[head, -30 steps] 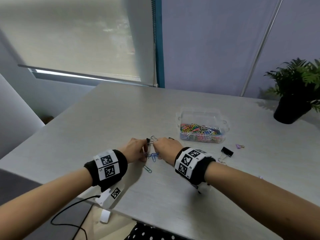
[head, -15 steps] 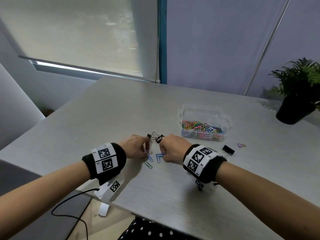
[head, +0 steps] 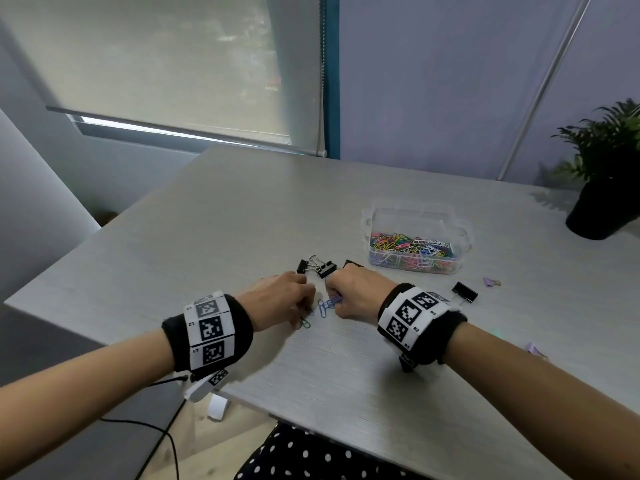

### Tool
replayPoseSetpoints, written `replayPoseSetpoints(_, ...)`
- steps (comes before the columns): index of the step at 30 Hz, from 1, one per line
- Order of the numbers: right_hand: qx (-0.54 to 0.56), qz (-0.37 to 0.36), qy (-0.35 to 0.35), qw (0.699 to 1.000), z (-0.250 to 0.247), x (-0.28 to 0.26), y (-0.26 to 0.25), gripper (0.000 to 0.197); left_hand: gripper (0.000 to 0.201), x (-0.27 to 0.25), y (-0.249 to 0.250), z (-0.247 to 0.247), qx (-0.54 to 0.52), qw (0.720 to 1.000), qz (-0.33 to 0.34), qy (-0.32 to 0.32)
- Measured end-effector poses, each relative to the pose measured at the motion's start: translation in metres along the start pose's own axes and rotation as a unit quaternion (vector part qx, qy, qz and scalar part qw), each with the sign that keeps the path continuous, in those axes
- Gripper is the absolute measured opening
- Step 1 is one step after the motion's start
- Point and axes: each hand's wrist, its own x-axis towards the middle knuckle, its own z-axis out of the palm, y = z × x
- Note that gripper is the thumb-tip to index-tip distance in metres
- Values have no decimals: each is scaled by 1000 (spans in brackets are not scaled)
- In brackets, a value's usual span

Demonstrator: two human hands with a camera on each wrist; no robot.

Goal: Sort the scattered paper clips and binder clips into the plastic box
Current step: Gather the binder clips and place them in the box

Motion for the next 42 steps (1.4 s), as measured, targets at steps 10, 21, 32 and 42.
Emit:
replayPoseSetpoints(10, 84, 24, -7, 996, -28, -7, 32, 8, 15, 8, 11, -4, 8, 1000, 8, -5)
replayPoseSetpoints(21, 119, 180, 177, 960, -82, -25, 115, 9, 23, -1, 28, 0, 108, 993, 33, -30)
replayPoseSetpoints(32, 55, 124, 149, 980, -60, -44, 95, 16, 16, 51, 11, -63, -66, 996, 41, 38)
replayPoseSetpoints(42, 46, 121, 53, 990, -48, -88, 95, 14, 20, 180, 54, -86, -133, 989, 49, 50)
